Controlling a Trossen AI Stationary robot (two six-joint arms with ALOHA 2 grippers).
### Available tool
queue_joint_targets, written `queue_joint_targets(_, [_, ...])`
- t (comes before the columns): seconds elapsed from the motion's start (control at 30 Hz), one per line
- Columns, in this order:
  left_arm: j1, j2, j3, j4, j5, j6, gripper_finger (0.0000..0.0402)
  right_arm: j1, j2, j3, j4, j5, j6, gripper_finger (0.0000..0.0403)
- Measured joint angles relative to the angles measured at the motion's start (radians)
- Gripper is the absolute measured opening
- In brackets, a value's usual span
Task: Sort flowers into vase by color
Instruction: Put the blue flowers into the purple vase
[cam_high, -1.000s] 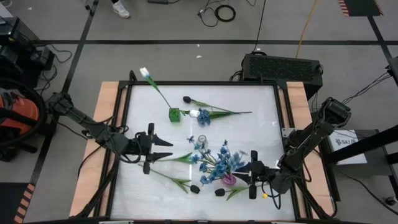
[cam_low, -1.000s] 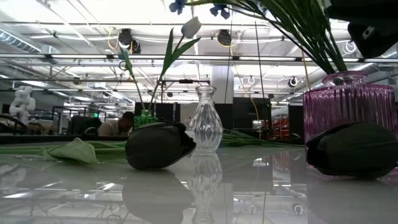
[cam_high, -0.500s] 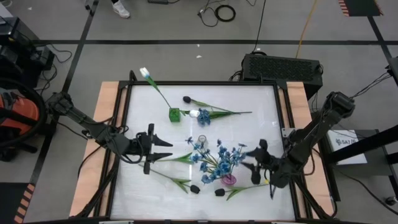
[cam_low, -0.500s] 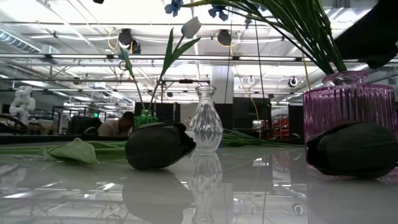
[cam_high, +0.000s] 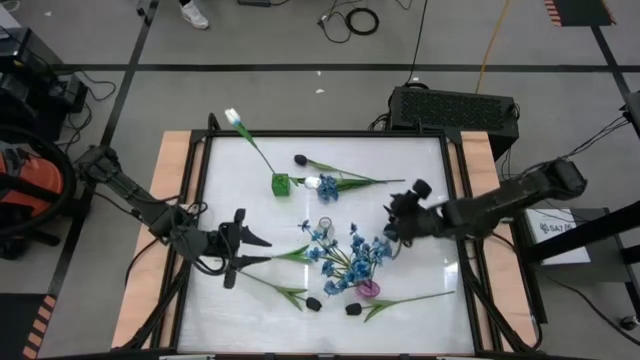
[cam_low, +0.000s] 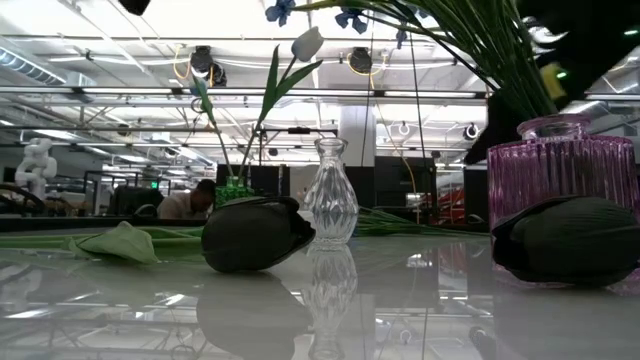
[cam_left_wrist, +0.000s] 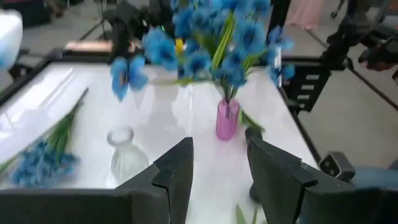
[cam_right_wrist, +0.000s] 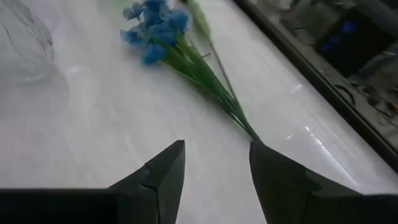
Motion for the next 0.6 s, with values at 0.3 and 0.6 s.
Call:
queue_joint_targets(0.3, [-0.047, 0.023, -0.023, -0.039, -0.031, -0.086, 0.016, -0.344, 0.0, 0.0, 0.215, -0.353, -0.494, 0.0171])
queue_joint_targets(0.6, [-0.075, 0.041, -0.07, -0.035, -0.053, -0.17, 0.016, -0.562, 0.035, 0.0, 0.248, -0.642, -0.754, 0.0171])
